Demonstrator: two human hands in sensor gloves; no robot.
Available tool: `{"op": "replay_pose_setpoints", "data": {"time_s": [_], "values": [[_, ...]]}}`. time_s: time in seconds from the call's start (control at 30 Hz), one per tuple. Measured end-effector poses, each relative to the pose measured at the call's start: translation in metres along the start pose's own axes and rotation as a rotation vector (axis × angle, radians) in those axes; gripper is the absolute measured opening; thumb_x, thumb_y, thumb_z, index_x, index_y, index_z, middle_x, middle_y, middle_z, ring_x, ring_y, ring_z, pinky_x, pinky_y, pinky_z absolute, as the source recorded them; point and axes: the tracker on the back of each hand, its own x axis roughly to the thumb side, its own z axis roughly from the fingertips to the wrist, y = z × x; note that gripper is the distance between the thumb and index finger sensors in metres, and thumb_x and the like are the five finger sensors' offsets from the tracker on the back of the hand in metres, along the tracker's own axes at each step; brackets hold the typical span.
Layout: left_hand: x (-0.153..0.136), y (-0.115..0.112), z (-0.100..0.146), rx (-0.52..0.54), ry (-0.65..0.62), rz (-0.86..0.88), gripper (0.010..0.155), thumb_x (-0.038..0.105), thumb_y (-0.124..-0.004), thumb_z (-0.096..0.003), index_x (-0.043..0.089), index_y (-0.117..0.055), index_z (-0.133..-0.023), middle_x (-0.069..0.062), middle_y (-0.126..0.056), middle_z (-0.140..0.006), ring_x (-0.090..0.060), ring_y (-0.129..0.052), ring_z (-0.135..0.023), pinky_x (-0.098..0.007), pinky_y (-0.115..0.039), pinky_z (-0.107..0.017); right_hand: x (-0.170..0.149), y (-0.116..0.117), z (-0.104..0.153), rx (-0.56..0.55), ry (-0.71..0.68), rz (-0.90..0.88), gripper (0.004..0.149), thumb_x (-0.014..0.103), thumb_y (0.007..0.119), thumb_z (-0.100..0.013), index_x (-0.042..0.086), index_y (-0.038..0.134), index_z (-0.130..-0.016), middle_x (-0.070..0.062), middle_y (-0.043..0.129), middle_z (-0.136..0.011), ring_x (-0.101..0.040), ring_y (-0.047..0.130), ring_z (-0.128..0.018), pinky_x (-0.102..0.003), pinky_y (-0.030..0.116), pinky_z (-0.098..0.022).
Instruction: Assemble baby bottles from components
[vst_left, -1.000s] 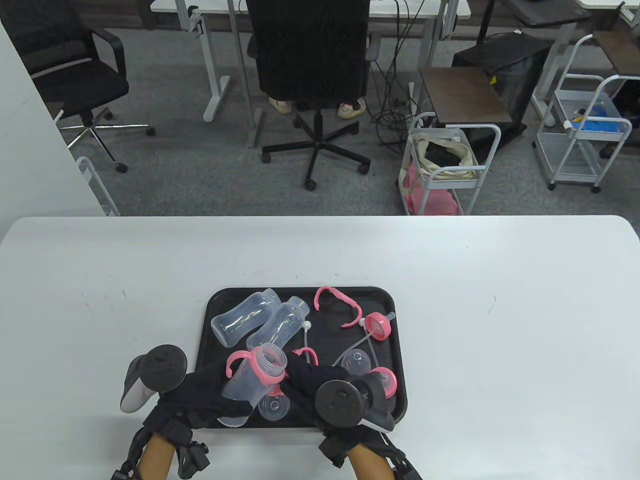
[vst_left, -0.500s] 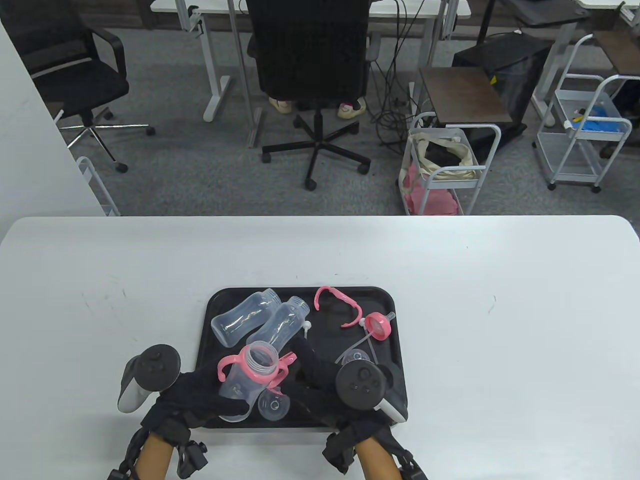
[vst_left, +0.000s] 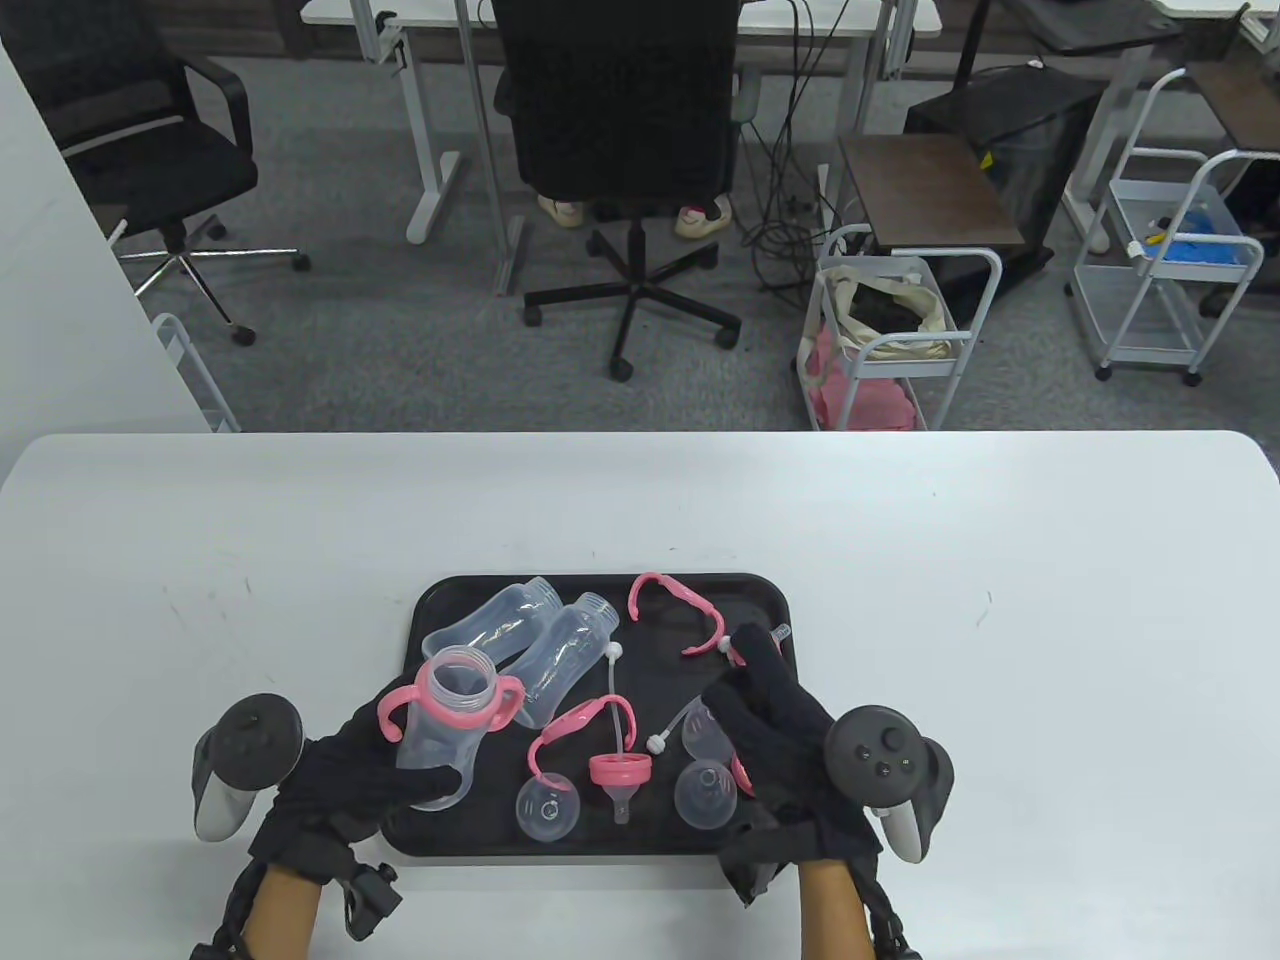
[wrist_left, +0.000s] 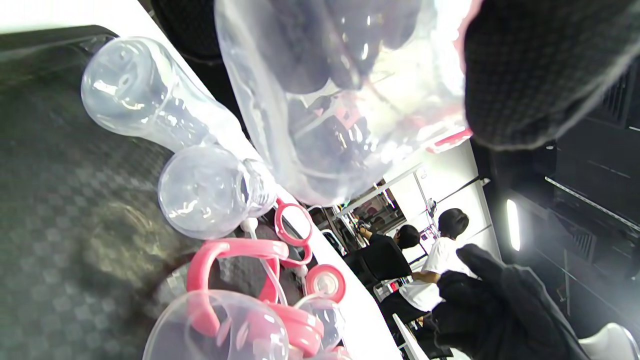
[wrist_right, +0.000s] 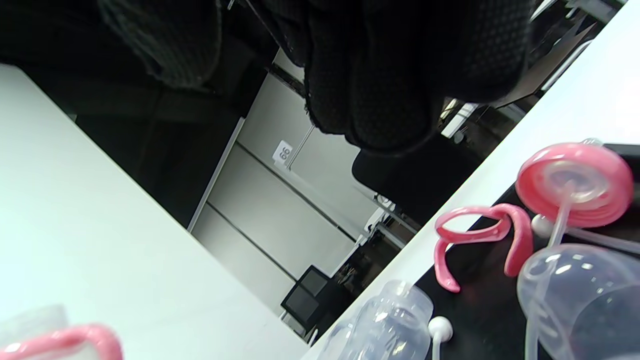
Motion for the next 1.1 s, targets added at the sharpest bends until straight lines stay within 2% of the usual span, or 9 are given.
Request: {"op": "replay_pose_setpoints", "data": {"time_s": [0.33, 0.43, 0.77, 0.93, 1.1], "values": [[-0.005, 0.008, 0.005, 0.056, 0.018, -0.018, 0.097, 0.064, -0.093, -0.0388, 0.038, -0.042, -0.117, 0.014, -0.06, -0.118, -0.019, -0.073, -0.109, -0.055, -0.062, -0.079, -0.007, -0.009, 0.0, -0.042, 0.041, 0.0, 0.068, 0.052, 0.077, -0.056, 0.013, 0.059, -0.109, -0.009, 0.086, -0.091, -0.03, 0.096, -0.066, -0.048, 0.082, -0.052], [-0.005, 0.009, 0.006, 0.067, 0.023, -0.032, 0.097, 0.064, -0.093, -0.0388, 0.037, -0.042, -0.117, 0.014, -0.06, -0.118, -0.019, -0.073, -0.109, -0.055, -0.062, -0.079, -0.002, -0.005, -0.003, -0.044, 0.046, 0.015, 0.067, 0.052, 0.077, -0.056, 0.013, 0.06, -0.108, -0.009, 0.086, -0.091, -0.031, 0.096, -0.066, -0.048, 0.082, -0.052], [-0.011, 0.014, 0.008, 0.097, 0.04, -0.043, 0.097, 0.064, -0.093, -0.0388, 0.037, -0.042, -0.117, 0.014, -0.06, -0.118, -0.019, -0.074, -0.109, -0.055, -0.062, -0.079, 0.012, 0.017, -0.018, 0.055, 0.087, 0.088, 0.066, 0.05, 0.078, -0.057, 0.012, 0.062, -0.108, -0.011, 0.086, -0.091, -0.033, 0.096, -0.066, -0.049, 0.081, -0.051], [-0.013, 0.016, 0.009, 0.104, 0.043, -0.027, 0.097, 0.064, -0.093, -0.0389, 0.037, -0.042, -0.117, 0.014, -0.06, -0.118, -0.019, -0.074, -0.109, -0.055, -0.062, -0.079, 0.014, 0.012, -0.033, 0.067, 0.11, 0.17, 0.064, 0.049, 0.078, -0.057, 0.012, 0.063, -0.107, -0.011, 0.086, -0.091, -0.033, 0.096, -0.067, -0.049, 0.081, -0.051], [-0.013, 0.017, 0.009, 0.11, 0.04, -0.018, 0.097, 0.064, -0.093, -0.039, 0.037, -0.042, -0.117, 0.014, -0.06, -0.118, -0.019, -0.074, -0.109, -0.055, -0.062, -0.079, 0.008, 0.005, -0.057, 0.042, 0.239, 0.278, 0.063, 0.048, 0.079, -0.057, 0.012, 0.065, -0.106, -0.012, 0.086, -0.091, -0.034, 0.095, -0.067, -0.049, 0.082, -0.05]]}}
